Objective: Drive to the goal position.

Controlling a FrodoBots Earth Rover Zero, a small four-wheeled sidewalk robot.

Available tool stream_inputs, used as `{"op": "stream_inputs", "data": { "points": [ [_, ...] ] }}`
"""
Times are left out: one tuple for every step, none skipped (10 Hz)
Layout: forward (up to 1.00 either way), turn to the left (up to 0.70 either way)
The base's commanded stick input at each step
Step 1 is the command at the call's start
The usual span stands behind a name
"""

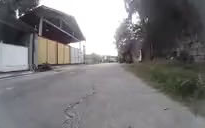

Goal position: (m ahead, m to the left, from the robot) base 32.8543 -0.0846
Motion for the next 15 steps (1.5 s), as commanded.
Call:
{"op": "stream_inputs", "data": {
  "points": [
    [1.00, -0.01],
    [1.00, 0.01],
    [1.00, -0.39],
    [1.00, -0.35],
    [1.00, 0.01],
    [1.00, 0.01],
    [1.00, -0.29],
    [1.00, -0.39],
    [1.00, 0.01],
    [1.00, -0.36],
    [1.00, -0.39],
    [1.00, -0.25],
    [1.00, -0.16],
    [1.00, -0.30],
    [1.00, -0.18]
  ]
}}
